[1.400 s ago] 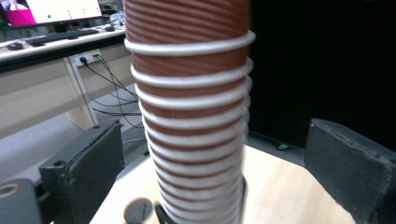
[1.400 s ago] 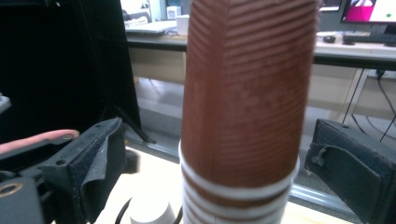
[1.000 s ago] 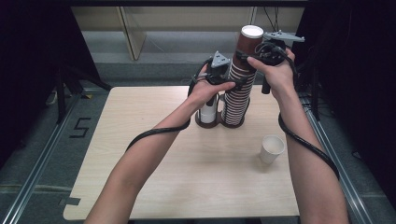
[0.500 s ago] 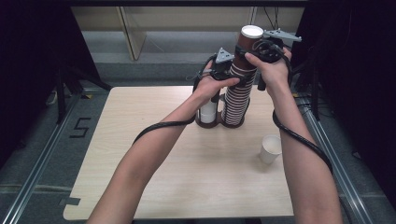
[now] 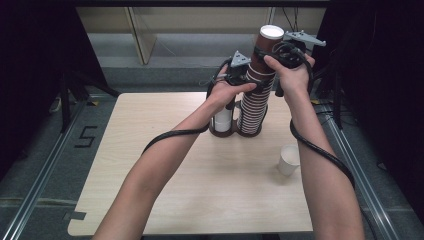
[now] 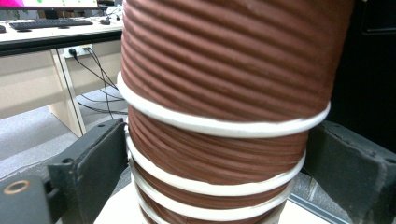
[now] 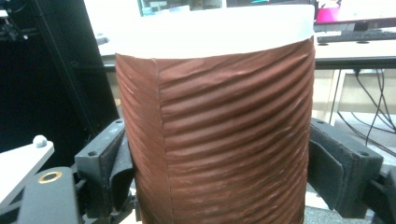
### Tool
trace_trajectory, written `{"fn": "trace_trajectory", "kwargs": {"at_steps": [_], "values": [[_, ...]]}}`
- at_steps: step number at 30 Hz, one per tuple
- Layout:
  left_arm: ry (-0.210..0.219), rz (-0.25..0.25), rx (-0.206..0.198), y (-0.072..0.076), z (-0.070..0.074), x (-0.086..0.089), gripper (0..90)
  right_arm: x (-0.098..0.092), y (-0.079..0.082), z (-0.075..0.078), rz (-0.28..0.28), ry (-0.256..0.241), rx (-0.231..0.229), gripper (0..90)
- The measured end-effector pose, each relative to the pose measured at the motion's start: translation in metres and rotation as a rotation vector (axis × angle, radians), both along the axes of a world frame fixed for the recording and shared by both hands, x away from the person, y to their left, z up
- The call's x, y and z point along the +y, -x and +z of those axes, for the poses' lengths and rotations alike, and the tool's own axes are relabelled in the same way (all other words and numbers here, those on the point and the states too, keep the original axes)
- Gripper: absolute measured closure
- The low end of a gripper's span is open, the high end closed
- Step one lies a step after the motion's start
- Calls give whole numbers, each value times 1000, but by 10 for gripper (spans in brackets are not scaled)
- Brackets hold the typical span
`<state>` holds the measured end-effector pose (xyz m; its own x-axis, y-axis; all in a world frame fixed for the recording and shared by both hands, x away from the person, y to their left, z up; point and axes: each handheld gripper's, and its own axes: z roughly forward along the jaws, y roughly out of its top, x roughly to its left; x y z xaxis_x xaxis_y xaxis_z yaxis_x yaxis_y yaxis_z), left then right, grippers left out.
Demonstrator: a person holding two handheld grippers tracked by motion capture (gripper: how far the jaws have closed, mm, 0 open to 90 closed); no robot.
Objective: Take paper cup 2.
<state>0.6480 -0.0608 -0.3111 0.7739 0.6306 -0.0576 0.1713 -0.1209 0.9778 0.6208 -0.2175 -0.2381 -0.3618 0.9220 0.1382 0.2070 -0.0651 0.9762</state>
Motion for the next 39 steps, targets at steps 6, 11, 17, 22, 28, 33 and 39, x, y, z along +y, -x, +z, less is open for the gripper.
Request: {"fn": "trace_trajectory", "kwargs": {"at_steps": [6,11,17,22,28,33,39], "values": [[-2,3,-4,1,1,0,70,-2,4,9,-4,-4,-48,194],[4,8,-4,1,1,-1,71,-2,8,16,-14,-12,-83,197],[4,11,-6,1,2,-1,72,-5,14,26,-23,-56,-138,198],[-12,11,-11,1,3,0,74,-8,16,25,-24,-101,-163,197],[7,17,-9,1,3,0,76,-11,20,29,-40,-140,-205,197],[4,14,-12,2,4,0,80,-18,24,36,-50,-201,-244,196],[-2,17,-37,7,8,3,95,-27,32,42,-42,-266,-248,196]]}}
